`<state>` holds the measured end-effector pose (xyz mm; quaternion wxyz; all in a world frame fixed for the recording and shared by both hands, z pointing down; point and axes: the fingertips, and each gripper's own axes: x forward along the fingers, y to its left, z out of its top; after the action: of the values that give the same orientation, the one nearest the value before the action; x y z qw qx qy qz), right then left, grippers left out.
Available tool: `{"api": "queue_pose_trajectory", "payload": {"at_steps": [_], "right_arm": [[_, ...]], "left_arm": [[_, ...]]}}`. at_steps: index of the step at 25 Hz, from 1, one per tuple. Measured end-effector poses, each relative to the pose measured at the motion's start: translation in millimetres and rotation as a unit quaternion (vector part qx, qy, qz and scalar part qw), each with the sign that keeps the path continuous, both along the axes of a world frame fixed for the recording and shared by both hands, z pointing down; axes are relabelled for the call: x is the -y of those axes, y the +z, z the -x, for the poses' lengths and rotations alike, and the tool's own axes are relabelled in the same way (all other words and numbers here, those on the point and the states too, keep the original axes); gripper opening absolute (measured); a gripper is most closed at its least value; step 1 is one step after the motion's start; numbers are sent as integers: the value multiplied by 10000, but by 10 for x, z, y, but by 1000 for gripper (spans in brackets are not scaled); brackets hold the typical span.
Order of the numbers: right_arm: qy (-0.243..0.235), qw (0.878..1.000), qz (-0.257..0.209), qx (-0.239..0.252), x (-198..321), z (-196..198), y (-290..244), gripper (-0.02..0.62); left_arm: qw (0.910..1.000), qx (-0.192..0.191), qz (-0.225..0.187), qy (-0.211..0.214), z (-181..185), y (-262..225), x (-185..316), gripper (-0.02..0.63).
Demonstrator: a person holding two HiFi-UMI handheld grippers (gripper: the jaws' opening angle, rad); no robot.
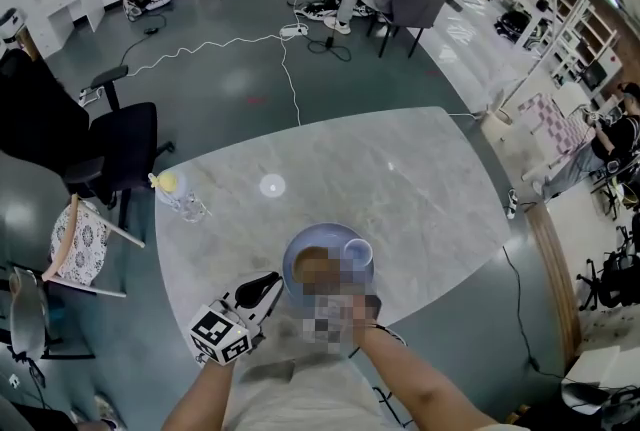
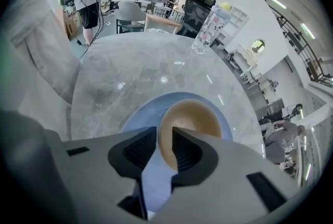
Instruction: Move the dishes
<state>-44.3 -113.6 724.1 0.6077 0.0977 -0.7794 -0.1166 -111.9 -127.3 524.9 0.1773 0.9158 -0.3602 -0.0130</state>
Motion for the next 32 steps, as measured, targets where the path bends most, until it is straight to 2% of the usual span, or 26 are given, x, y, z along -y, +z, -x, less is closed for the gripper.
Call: {"api": "queue_pose_trajectory", "payload": {"at_steps": [6,11,15,20,27,32], "right_arm": [[252,9966,264,745,-40,80,-376,118],[778,9843,360,1543,-43,70,-694,114],[1151,9592,719,2482,-61,84,-1021,86],[1248,9316,837,3309,-95,46,-1379,54],[1463,9014,600,4030,-32,-182,-1811,35],[1729,8654,420,4684,10,-439,-2223,31]], "left_arm": [[10000,13,-56,16,-42,-47,32,34],[9999,2,-139,21,-70,-98,11,34],[9997,-76,-210,-18,-113,-207,16,34],[9993,-145,-336,-17,-235,-361,29,34],[9986,-171,-503,26,-448,-564,52,34],[9972,-211,-706,107,-639,-811,-41,34]]}}
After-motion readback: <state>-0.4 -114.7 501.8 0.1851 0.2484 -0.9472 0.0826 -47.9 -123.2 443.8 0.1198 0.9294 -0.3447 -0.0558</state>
